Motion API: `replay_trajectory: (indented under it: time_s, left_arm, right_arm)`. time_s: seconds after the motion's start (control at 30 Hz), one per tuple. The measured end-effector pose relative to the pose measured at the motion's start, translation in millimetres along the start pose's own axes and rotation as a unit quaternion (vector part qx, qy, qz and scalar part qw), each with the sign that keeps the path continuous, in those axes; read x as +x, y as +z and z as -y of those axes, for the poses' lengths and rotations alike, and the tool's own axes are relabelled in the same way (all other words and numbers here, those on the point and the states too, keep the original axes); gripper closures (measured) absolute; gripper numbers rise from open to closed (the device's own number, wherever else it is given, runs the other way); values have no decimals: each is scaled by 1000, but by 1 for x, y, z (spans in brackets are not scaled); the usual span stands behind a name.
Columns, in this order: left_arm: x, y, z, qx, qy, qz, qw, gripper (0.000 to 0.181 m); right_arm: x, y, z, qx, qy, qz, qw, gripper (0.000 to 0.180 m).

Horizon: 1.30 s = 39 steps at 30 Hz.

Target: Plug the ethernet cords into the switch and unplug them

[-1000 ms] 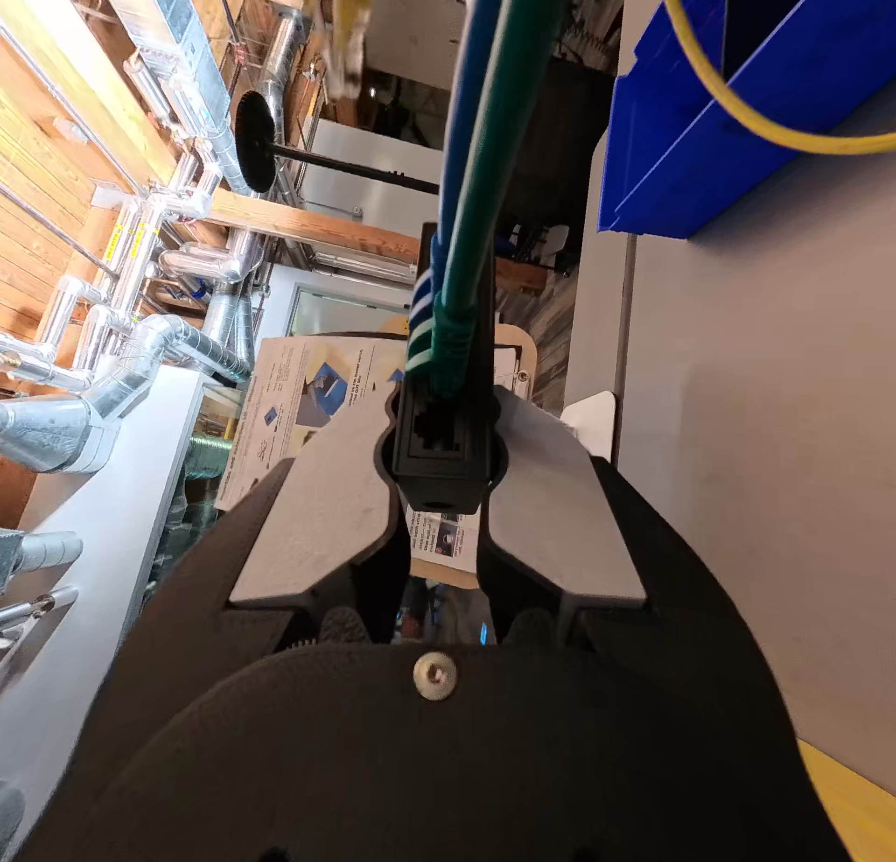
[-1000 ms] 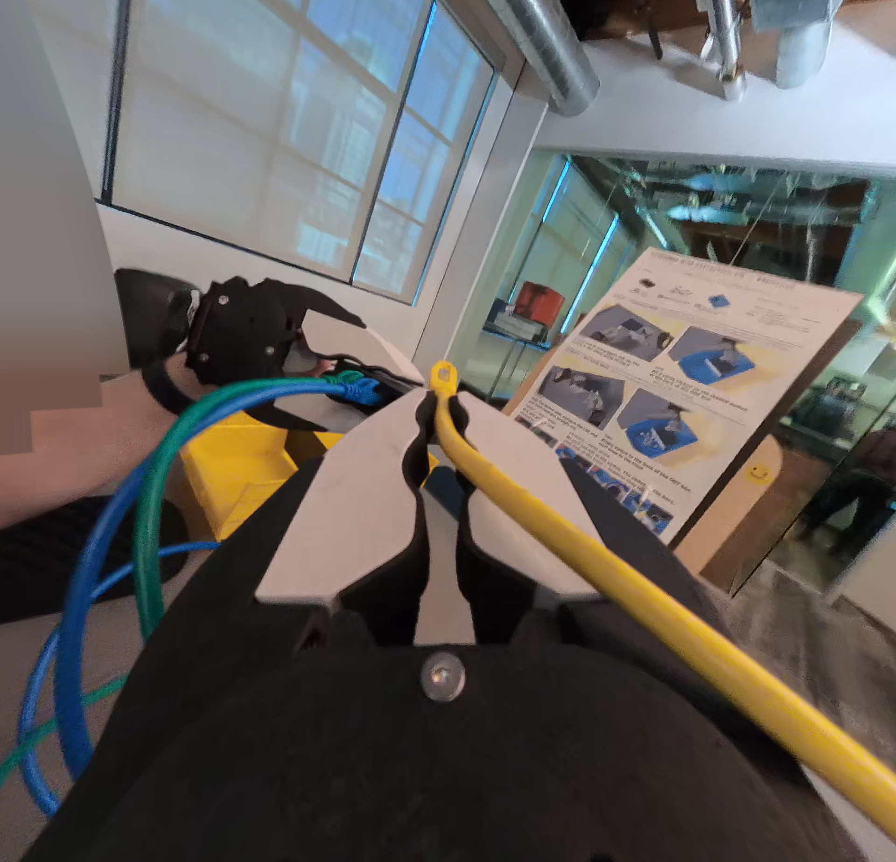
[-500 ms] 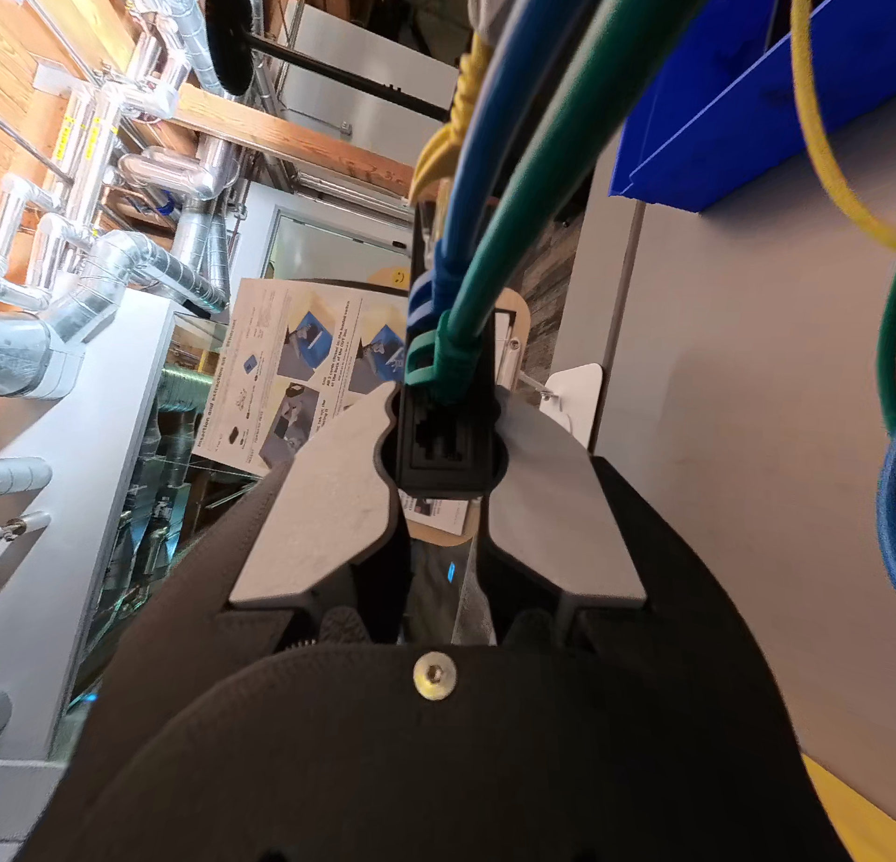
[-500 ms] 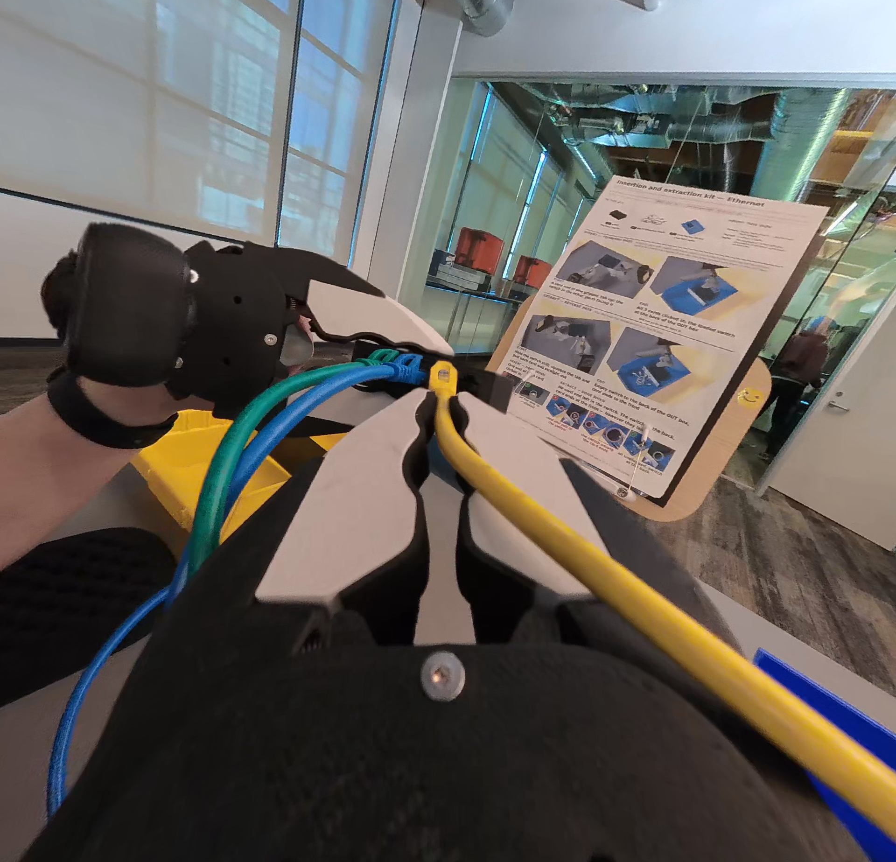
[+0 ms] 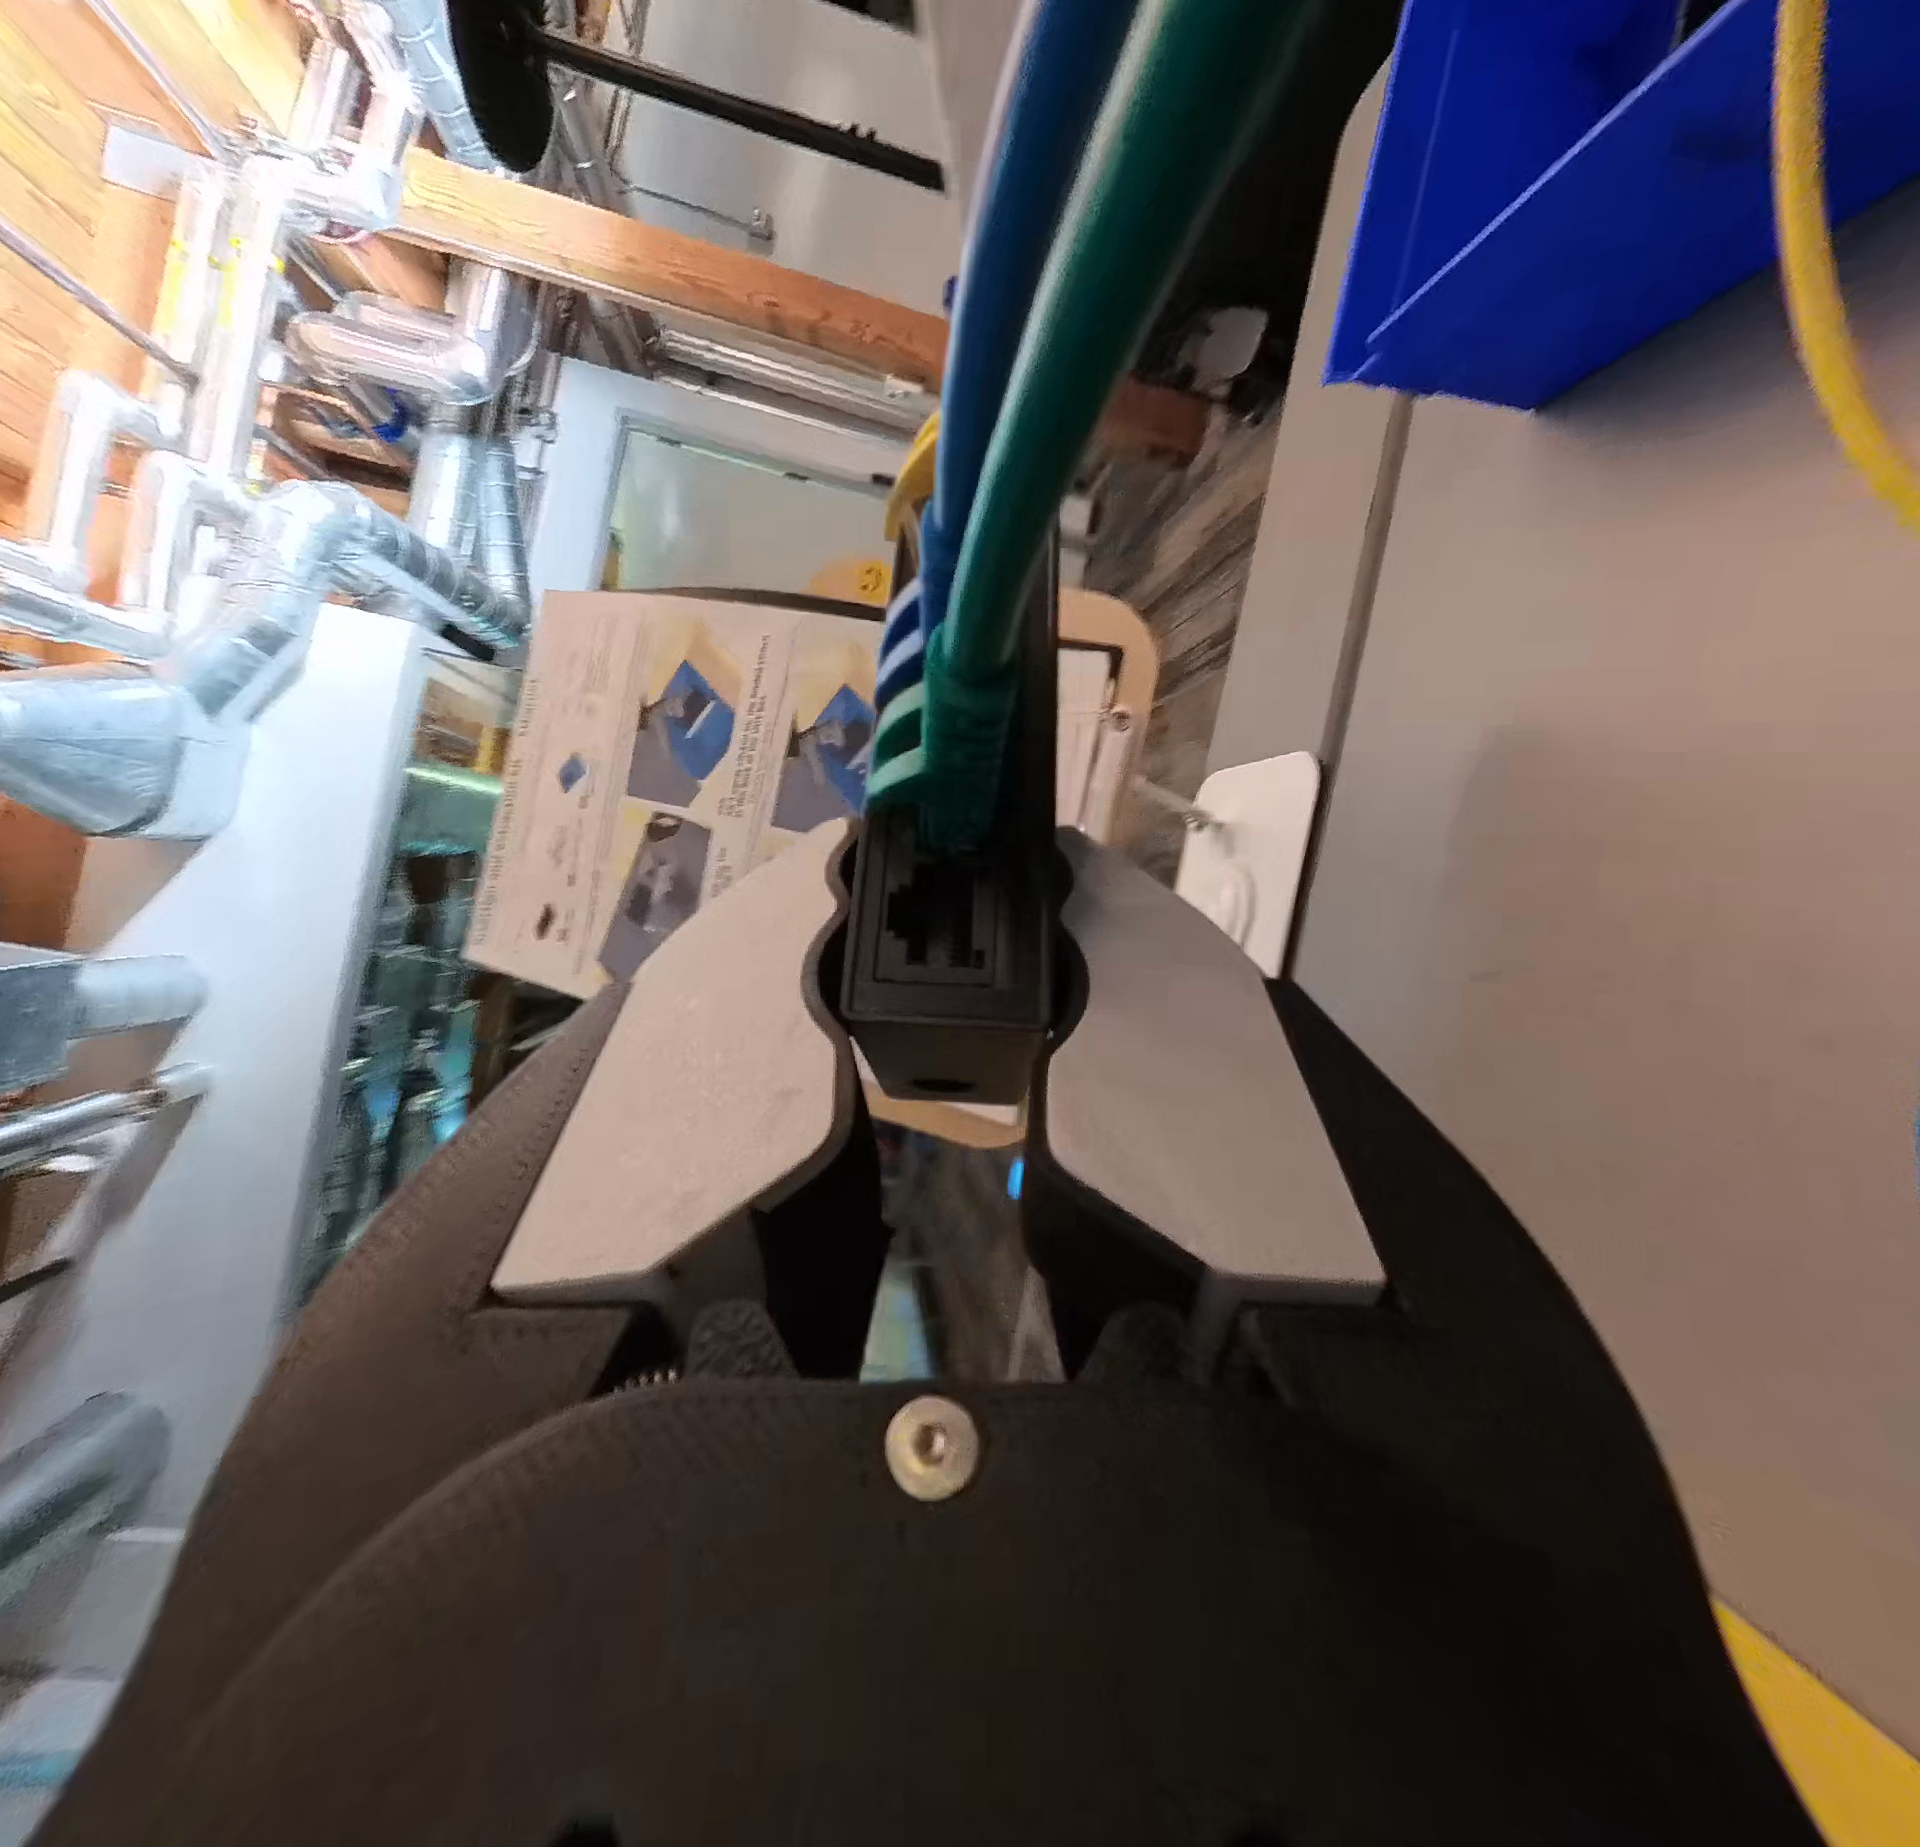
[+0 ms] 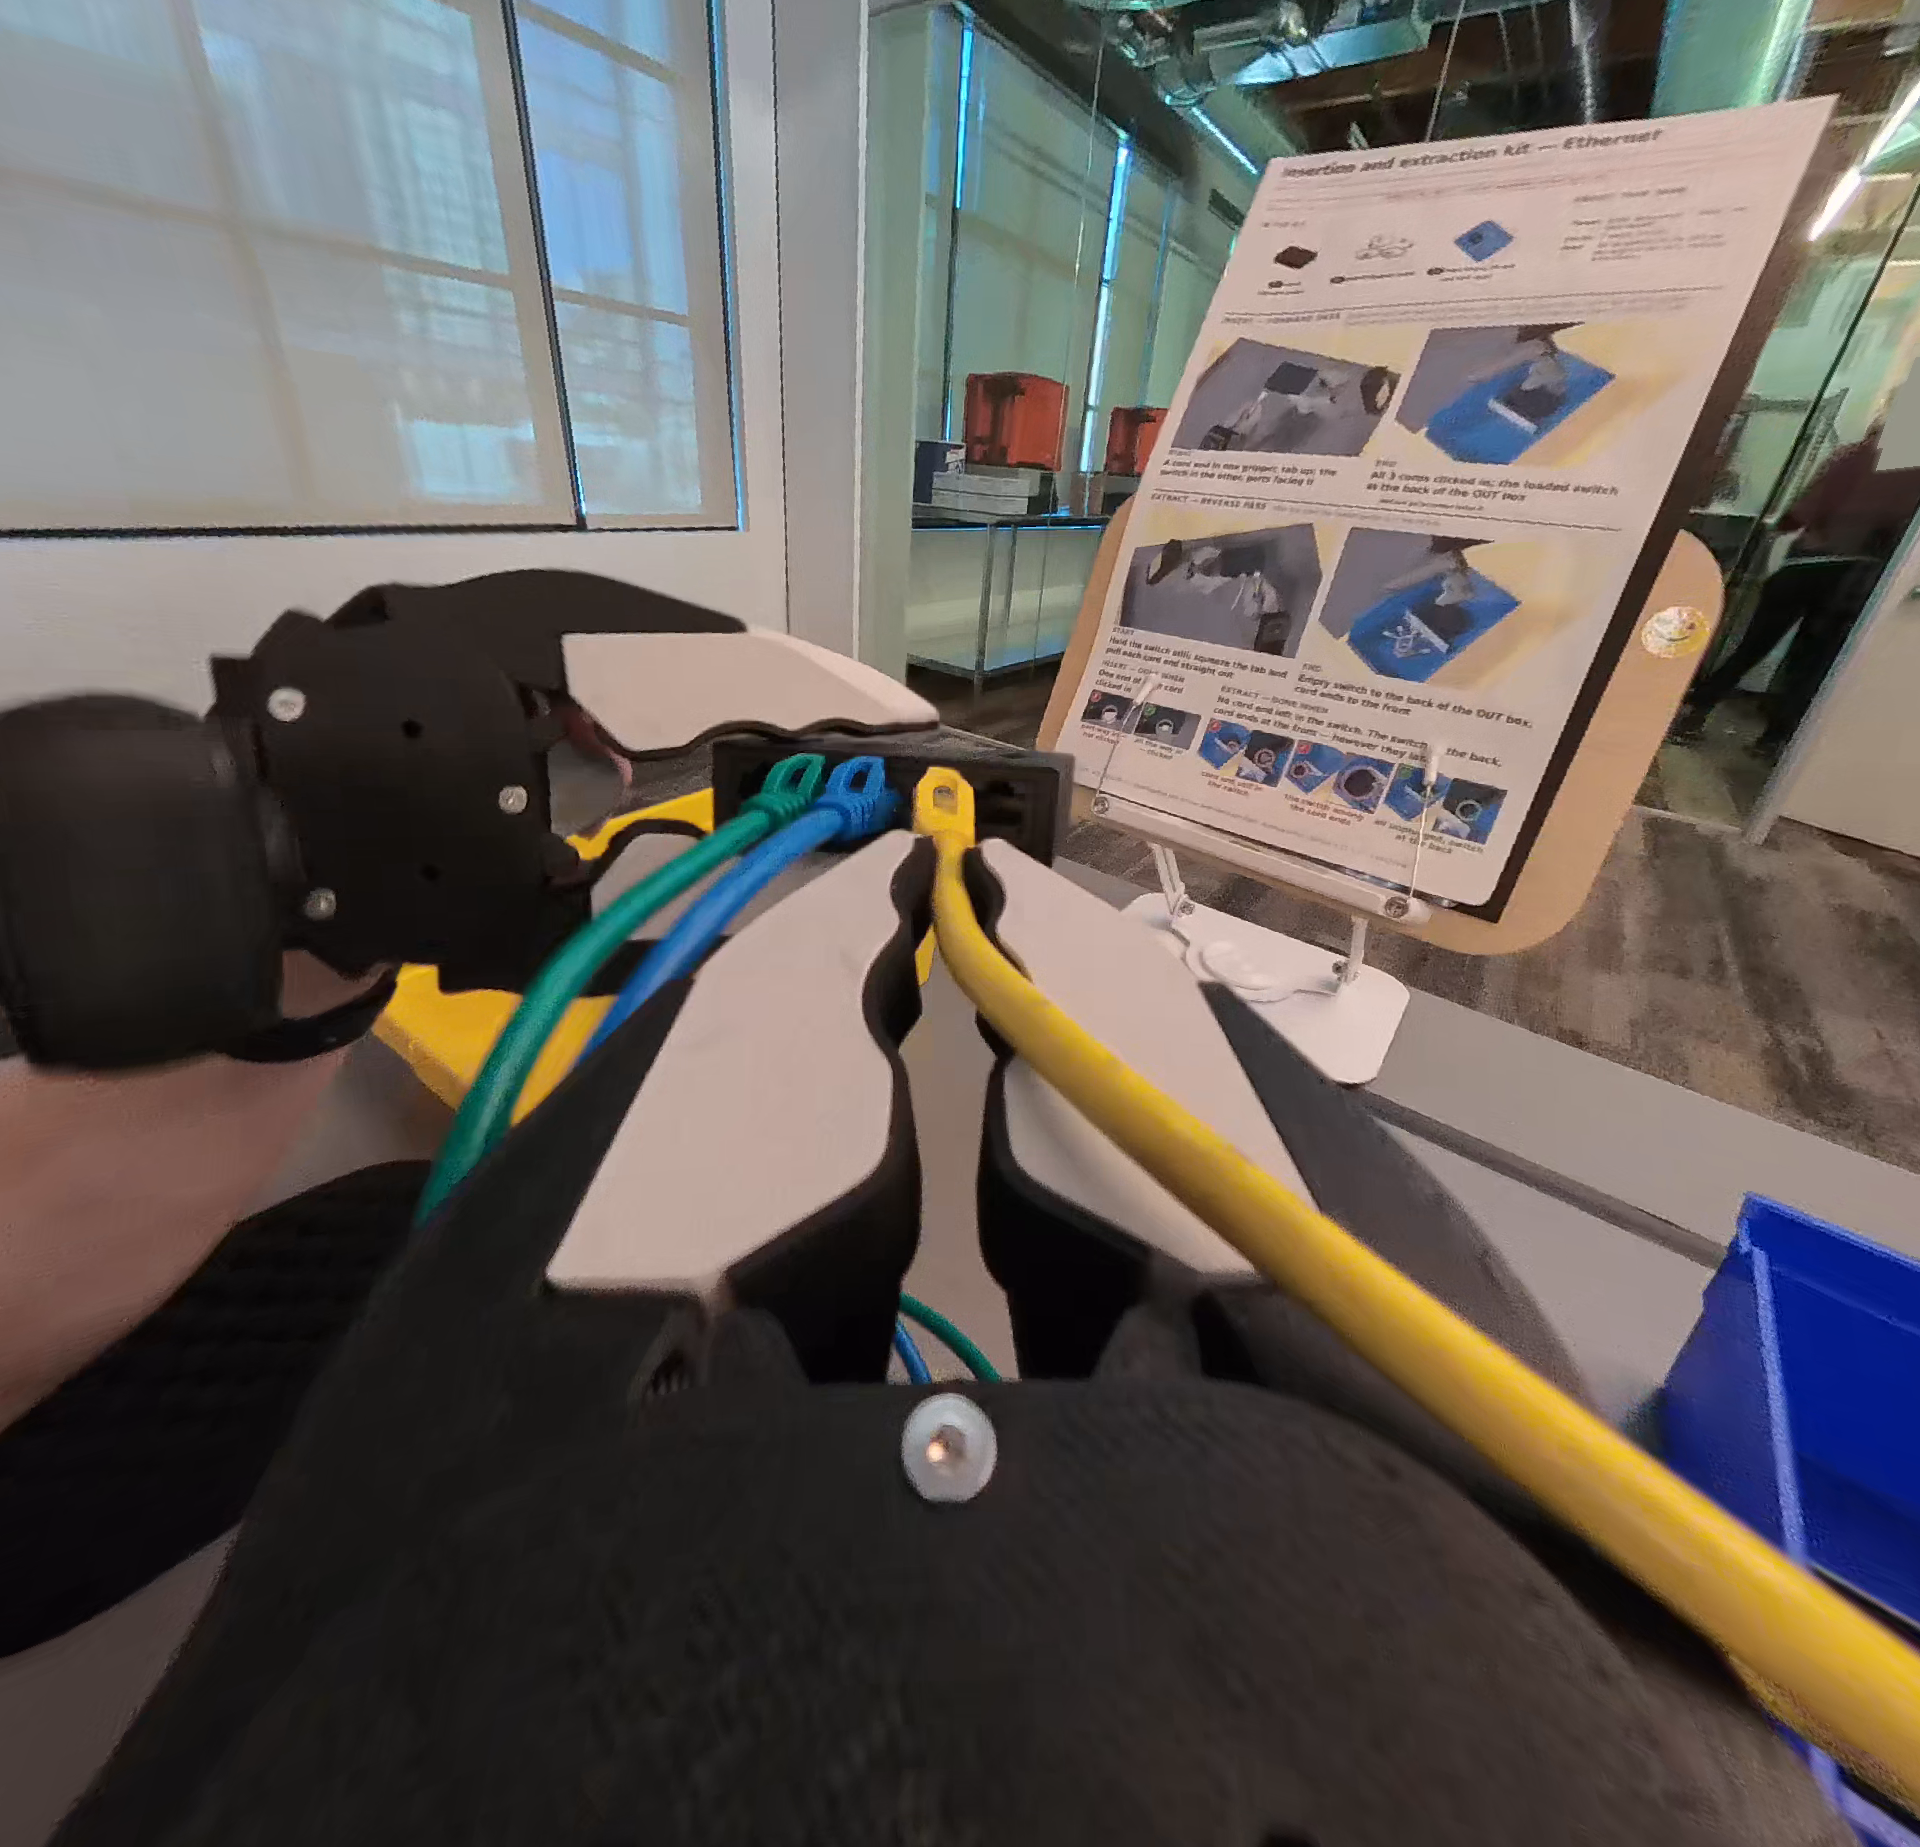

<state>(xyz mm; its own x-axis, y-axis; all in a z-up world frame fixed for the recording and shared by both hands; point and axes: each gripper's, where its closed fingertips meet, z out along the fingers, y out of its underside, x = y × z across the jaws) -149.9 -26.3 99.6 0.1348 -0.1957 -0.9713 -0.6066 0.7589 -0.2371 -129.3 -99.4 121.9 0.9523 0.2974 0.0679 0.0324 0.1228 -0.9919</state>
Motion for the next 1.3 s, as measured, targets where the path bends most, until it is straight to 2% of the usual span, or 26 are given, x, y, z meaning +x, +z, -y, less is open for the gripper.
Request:
replay_trajectory:
  time_s: [0.1, 0.2, 0.37, 0.63, 0.77, 0.83, 1.0, 1.1, 1.3]
  left_arm:
    - [3, 2, 3, -13, 25, 12, 1000, 152]
    - [1, 0, 7, -8, 32, 24, 999, 152]
    - [-8, -11, 24, 30, 10, 46, 998, 153]
    - [-9, -26, 49, 101, 3, 63, 993, 153]
    - [-10, -35, 59, 130, 2, 64, 989, 153]
    - [-15, -40, 64, 143, 22, 92, 985, 153]
    - [-26, -44, 64, 161, -26, 115, 980, 149]
    - [-30, -51, 69, 178, -40, 122, 976, 148]
    - [-37, -61, 78, 219, -143, 70, 963, 133]
  right_arm:
    - [2, 1, -4, -8, -24, -14, 1000, 174]
    - [-1, -1, -4, -6, -88, -29, 996, 174]
    - [-4, -9, 8, 40, -47, 19, 998, 174]
    - [-7, -23, 15, 67, 13, 110, 992, 173]
    - [-11, -31, 18, 59, 11, 145, 988, 173]
    - [-15, -37, 23, 70, 16, 173, 982, 173]
    - [-23, -42, 30, 84, -103, 94, 987, 173]
    - [-29, -48, 37, 107, -120, 87, 983, 174]
    - [-36, -61, 46, 167, -164, 60, 970, 174]
